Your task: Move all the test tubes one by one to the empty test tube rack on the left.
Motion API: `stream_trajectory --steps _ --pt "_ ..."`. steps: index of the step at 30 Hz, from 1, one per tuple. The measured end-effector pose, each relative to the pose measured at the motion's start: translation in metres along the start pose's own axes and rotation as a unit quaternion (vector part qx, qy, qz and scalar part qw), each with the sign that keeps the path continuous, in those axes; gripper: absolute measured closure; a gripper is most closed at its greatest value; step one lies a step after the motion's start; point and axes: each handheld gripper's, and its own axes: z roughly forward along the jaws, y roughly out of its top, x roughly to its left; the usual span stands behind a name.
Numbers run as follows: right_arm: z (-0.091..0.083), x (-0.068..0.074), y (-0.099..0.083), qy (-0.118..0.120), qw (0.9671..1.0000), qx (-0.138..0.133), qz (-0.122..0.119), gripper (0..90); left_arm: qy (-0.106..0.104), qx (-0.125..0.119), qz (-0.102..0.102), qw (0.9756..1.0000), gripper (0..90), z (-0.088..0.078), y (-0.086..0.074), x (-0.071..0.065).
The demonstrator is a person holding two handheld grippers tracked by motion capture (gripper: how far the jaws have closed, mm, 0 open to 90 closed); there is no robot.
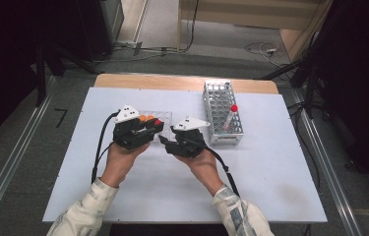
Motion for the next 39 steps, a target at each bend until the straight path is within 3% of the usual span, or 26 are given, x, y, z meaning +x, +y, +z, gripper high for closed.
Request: stream_trajectory --steps 10,19,30,39 --pt "-0.017 -0.018 -0.011 -0.015 0.9998 0.003 0.008 39.6 0.026 -0.016 -0.013 0.9994 69.8 -0.021 0.009 0.014" --pt "-0.029 -0.031 -0.022 -0.027 0.9994 0.010 0.017 37.2 0.052 -0.027 -0.011 0.9982 69.8 -0.028 0.014 0.023" --pt "-0.036 -0.041 -0.025 -0.038 0.9989 0.009 0.026 36.7 0.109 -0.039 -0.008 0.9932 69.9 -0.031 0.018 0.036" --pt "-0.037 -0.042 -0.025 -0.041 0.9988 0.009 0.026 36.7 0.132 -0.050 -0.014 0.9899 69.9 -0.026 0.020 0.045"
